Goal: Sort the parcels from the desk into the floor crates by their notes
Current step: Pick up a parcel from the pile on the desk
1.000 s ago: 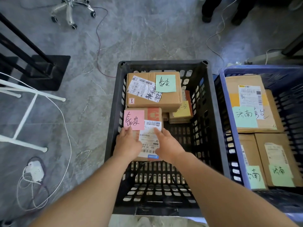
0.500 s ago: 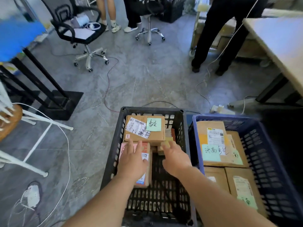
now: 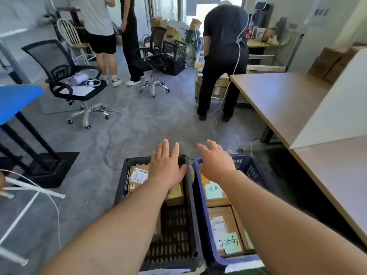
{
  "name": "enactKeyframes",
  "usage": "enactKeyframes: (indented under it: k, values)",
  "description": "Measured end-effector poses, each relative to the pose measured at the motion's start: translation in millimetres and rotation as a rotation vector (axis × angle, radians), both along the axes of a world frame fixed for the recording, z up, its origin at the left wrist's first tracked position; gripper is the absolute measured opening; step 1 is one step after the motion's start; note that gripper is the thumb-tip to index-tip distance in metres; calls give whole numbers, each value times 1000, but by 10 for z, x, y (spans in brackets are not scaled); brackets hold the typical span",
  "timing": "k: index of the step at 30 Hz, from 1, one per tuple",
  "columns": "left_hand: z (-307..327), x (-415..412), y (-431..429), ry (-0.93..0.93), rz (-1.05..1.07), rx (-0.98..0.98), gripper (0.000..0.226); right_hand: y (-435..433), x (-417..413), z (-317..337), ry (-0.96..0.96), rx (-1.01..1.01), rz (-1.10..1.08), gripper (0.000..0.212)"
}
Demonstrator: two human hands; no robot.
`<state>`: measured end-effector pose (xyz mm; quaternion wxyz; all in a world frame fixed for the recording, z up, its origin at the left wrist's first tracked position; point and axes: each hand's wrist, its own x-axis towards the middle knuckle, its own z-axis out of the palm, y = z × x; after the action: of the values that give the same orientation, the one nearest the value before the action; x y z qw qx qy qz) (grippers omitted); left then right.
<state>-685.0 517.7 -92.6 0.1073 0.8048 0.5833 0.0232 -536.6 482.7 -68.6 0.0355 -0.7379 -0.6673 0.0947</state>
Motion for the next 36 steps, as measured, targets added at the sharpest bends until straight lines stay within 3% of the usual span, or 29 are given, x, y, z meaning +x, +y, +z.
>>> enactKeyframes:
  k: [6,13,18,36]
  values:
    - [147,116,-380,-20,-201,69,78,-590,64,162,-61,41,-186,56]
    - [161,267,-776,-6,-368,92,79,-1409,86,230,-131,74,-377,64]
    - [259,693,-1211,-7,-566,103,79,-2118,351,393,-183,26,-562,76]
    - [575,2573,-3640,22,-1042,177,77,-4913,1588,543,-227,58,-1041,74]
